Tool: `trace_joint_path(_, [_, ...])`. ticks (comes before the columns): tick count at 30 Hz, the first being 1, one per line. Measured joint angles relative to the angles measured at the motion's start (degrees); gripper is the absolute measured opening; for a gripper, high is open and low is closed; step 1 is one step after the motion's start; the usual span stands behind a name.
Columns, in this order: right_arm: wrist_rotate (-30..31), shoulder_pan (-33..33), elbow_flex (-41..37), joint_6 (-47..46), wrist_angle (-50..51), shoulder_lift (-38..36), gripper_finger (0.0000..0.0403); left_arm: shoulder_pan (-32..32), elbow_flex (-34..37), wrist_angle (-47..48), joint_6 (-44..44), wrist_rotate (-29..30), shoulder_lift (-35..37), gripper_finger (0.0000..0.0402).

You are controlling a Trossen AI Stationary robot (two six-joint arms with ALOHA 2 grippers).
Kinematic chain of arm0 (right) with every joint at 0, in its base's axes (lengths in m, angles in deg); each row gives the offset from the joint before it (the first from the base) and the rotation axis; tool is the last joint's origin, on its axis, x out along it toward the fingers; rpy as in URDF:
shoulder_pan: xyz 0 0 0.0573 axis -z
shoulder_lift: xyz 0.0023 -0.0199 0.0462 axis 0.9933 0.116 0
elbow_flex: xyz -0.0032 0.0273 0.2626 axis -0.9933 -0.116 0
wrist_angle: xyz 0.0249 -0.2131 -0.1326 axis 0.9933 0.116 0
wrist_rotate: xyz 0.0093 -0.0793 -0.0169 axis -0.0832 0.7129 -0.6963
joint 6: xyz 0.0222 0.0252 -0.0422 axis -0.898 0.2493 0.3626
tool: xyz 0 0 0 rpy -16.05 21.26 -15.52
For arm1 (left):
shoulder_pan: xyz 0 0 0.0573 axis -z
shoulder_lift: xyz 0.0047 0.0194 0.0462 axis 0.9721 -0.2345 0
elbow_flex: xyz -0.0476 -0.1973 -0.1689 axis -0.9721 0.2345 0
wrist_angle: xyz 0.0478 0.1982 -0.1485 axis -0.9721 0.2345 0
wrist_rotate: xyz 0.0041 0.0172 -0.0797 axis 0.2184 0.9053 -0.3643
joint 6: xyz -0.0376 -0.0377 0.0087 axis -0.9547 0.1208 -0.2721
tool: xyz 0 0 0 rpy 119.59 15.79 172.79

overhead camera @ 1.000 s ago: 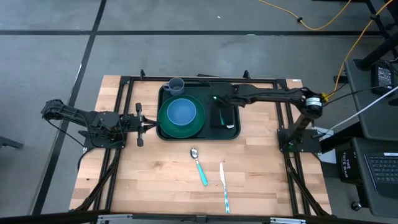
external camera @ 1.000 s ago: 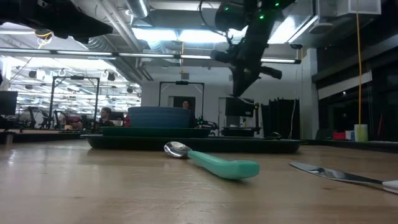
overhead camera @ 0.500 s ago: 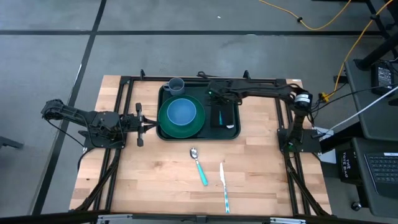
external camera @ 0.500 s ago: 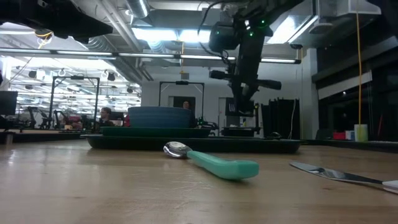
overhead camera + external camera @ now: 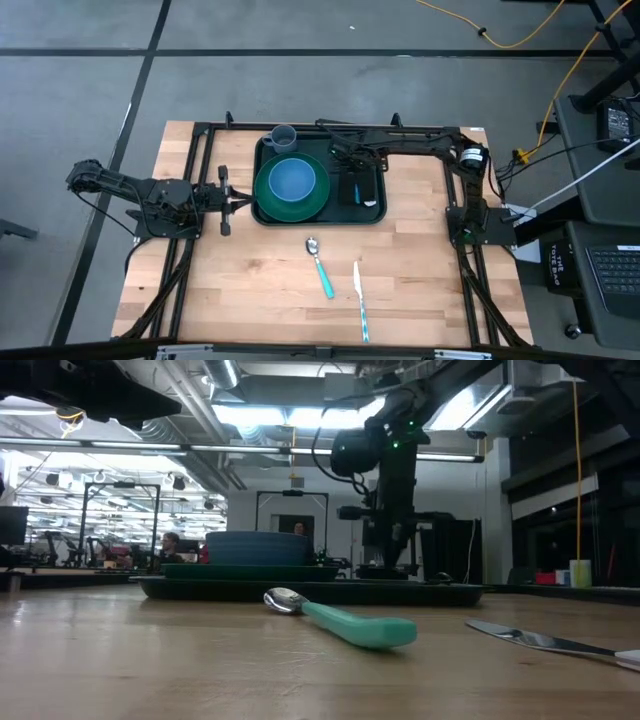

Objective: Set up tray
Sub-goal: Put the blue fork in the center of the black napkin

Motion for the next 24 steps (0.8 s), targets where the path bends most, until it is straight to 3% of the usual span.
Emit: trace_joint_path(24, [2.1,1.8,-0.1,0.0,0.4,0.7,0.0016,0.0,0.0,0.1,-0.1,0.0,0.0,0.0003])
